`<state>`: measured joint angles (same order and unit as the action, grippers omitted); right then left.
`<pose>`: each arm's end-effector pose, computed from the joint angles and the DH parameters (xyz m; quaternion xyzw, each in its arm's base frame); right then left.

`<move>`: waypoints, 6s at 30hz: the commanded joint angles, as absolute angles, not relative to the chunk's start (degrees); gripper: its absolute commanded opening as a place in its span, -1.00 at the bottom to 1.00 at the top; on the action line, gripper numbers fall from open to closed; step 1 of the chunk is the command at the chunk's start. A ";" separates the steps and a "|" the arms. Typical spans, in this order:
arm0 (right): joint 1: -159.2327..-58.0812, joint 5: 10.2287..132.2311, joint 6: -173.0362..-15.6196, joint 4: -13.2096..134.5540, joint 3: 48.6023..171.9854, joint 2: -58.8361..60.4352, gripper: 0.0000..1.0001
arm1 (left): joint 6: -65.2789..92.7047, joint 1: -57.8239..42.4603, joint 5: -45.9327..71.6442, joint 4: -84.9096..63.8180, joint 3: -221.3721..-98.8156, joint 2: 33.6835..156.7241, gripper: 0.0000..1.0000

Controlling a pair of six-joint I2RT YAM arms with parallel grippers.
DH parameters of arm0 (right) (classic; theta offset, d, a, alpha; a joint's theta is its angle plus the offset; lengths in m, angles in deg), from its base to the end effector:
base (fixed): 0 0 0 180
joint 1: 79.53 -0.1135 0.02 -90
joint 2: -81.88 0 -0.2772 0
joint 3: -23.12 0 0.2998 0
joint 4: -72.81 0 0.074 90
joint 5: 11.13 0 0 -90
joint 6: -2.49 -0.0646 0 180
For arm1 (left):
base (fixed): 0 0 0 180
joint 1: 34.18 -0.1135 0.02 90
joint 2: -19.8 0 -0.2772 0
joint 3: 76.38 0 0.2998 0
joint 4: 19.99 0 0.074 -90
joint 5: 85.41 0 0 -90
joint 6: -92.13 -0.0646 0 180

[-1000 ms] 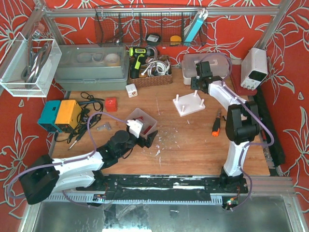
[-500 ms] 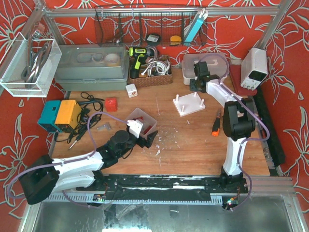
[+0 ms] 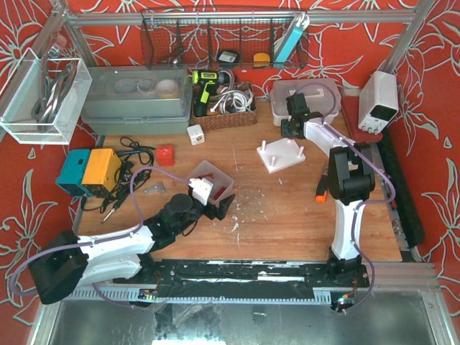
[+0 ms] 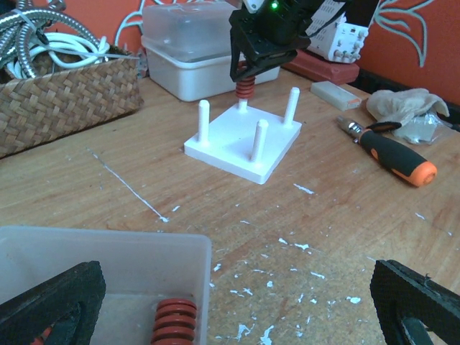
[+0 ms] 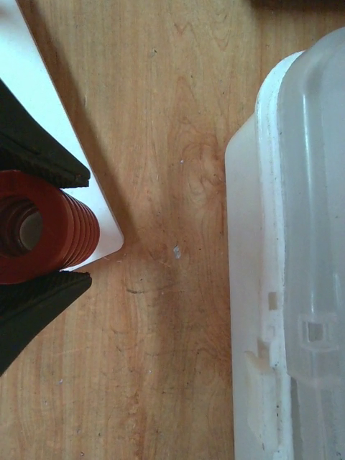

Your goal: Install the large spring

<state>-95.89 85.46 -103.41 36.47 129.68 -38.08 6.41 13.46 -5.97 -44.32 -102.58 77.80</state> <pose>0.5196 0.1448 0.1787 0.0160 0.9374 0.0436 0.3450 0.1868 -0.1873 0.1727 0.2201 0.7180 -0.2253 0.6208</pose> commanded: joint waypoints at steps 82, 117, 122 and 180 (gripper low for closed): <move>-109.50 81.49 -114.68 51.80 74.58 26.56 0.92 | -48.24 -14.05 12.88 1.94 -139.78 108.92 -0.14; -109.68 82.31 -113.80 51.46 74.78 26.63 0.92 | -52.77 -10.25 4.60 1.05 -140.65 118.94 -0.09; -109.68 82.73 -113.63 50.98 75.04 27.04 0.92 | -54.12 -9.17 1.53 1.49 -141.08 120.63 -0.16; -109.67 84.73 -113.23 50.49 74.72 29.06 0.93 | -27.29 -6.41 14.11 21.42 -152.88 113.67 -0.17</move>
